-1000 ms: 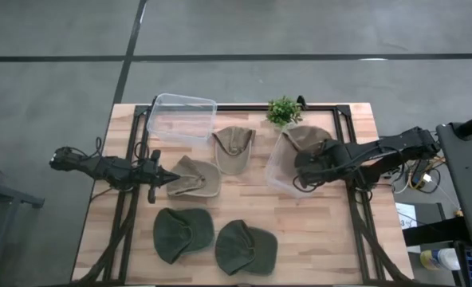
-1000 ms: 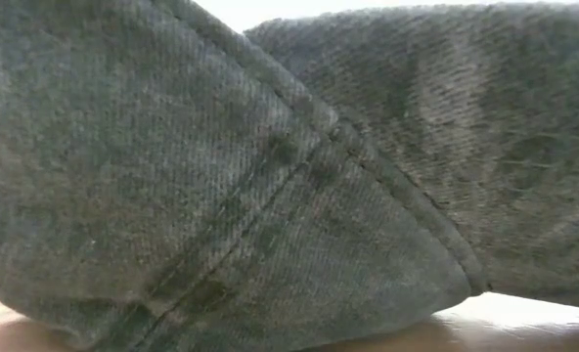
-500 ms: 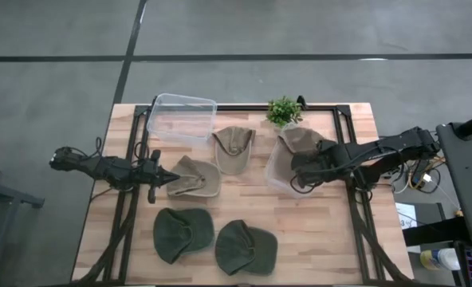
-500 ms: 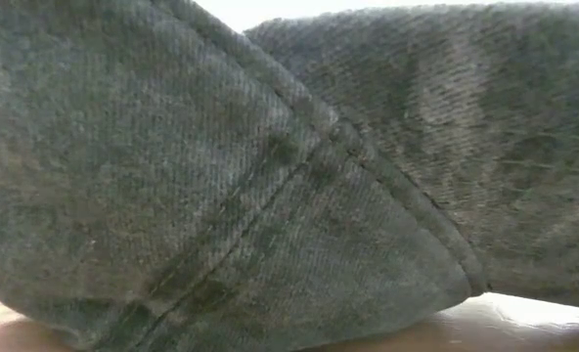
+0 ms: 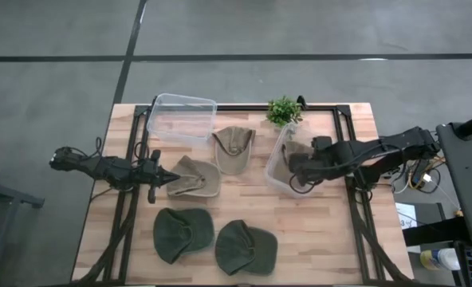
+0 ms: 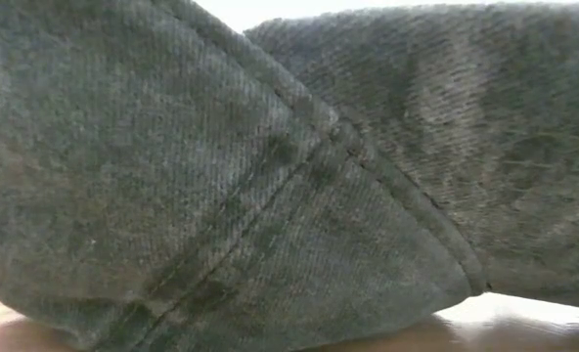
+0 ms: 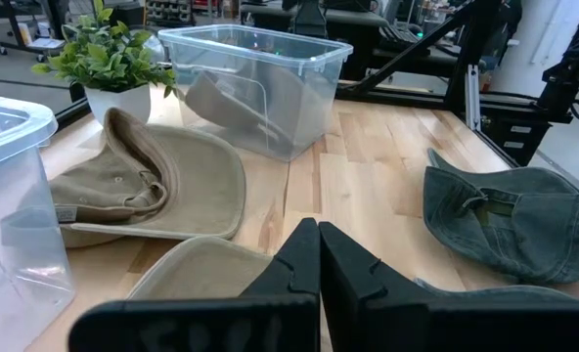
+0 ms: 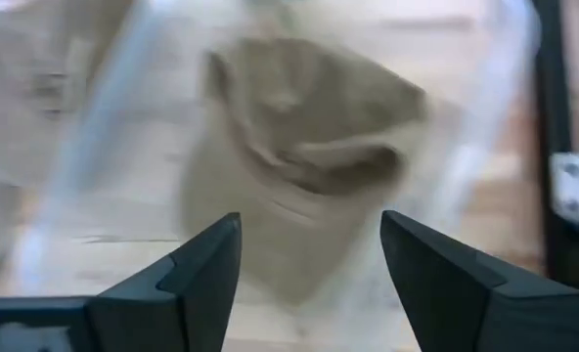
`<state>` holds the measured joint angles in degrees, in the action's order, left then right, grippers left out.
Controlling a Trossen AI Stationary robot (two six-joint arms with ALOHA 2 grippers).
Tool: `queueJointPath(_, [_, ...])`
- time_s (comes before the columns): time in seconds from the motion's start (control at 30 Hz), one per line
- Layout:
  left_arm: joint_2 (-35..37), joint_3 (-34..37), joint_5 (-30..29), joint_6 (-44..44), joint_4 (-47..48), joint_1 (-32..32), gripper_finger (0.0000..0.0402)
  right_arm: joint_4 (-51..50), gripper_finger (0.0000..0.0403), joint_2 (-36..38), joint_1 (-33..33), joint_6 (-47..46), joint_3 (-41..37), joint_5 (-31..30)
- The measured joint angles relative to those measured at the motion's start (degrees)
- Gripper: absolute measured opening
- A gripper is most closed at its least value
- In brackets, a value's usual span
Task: Pick & Place hat
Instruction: Put the top brown cap into the right transparent bin
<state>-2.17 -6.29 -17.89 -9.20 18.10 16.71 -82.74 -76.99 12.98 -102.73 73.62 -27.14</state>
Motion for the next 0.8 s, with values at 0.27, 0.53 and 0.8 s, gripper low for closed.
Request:
queueJointPath(0.27, [0.0, 0.0, 0.0, 0.0, 0.0, 0.0, 0.0000, 20.6, 0.0235, 0.0, 0.1, 23.6, 2.3, -8.3])
queueJointPath(0.53, [0.0, 0.0, 0.0, 0.0, 0.0, 0.0, 0.0000, 44.9, 0.0230, -1.5, -0.4, 41.4, 2.1, -10.6])
queueJointPath(0.8, [0.0, 0.0, 0.0, 0.0, 0.0, 0.0, 0.0000, 62.6, 0.0230, -6.0, -3.5, 56.4, 2.0, -10.3])
